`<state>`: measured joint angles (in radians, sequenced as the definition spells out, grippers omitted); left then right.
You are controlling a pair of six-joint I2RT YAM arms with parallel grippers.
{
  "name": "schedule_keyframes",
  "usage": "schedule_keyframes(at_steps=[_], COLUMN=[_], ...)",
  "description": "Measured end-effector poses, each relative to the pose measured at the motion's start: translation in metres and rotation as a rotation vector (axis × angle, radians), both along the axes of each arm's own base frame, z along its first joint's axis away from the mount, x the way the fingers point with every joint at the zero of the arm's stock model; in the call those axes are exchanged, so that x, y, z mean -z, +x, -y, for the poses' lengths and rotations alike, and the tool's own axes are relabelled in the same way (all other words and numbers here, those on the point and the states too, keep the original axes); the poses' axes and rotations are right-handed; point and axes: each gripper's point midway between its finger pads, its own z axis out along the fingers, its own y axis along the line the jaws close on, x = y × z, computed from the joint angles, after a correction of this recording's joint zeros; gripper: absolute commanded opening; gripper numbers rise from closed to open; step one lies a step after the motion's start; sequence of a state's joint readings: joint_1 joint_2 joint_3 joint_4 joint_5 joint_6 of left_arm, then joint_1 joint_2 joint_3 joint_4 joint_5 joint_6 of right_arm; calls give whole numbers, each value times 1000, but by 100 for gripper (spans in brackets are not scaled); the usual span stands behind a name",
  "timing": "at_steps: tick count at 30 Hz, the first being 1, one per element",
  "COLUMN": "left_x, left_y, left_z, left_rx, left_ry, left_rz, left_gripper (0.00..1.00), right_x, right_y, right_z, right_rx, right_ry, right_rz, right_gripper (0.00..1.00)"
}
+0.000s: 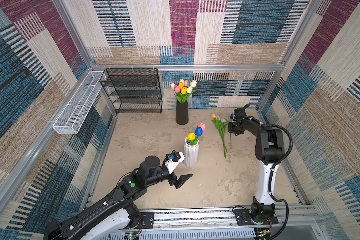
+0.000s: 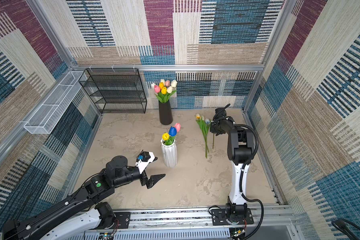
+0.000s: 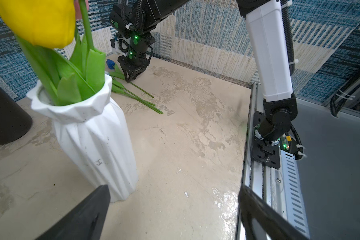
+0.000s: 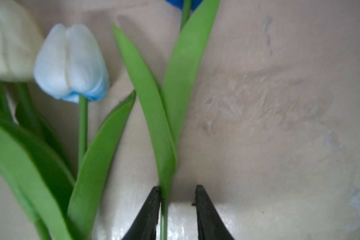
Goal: Arrange the flowers into the vase
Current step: 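Grasp a second blue tulip stem on the table with the right gripper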
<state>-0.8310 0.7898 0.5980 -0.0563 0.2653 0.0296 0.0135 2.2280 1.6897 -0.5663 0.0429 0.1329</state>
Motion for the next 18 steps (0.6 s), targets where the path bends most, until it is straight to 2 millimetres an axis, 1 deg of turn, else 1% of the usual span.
schedule_keyframes(at_steps=[2,7,9,11,13,16,18], left_x=[0,3,2,0,-3,-11,-18], left_y=[0,1,2,2,2,2,5], left_z=[0,1,2,2,2,0,-2], left_rx=[0,-1,-1,-1,-2,-11,-29], left_ry=[0,6,4,-2,-10,-24,-33], left_rz=[0,-5,-3,1,8,25,41], left_gripper=[99,99,98,99,99,99,99], right_x=[2,2,2,0,-1,-4,-10], right_y=[3,10,9,8,-2,-25,-39], right_z=[1,3,2,3,5,13,17], right_rx=[6,11,11,15,18,41,52], right_ry=[-18,-31,-30,-27,-14,3,27], right_rz=[1,29,40,53,51,28,27], right_gripper=[29,6,2,0,0,0,0])
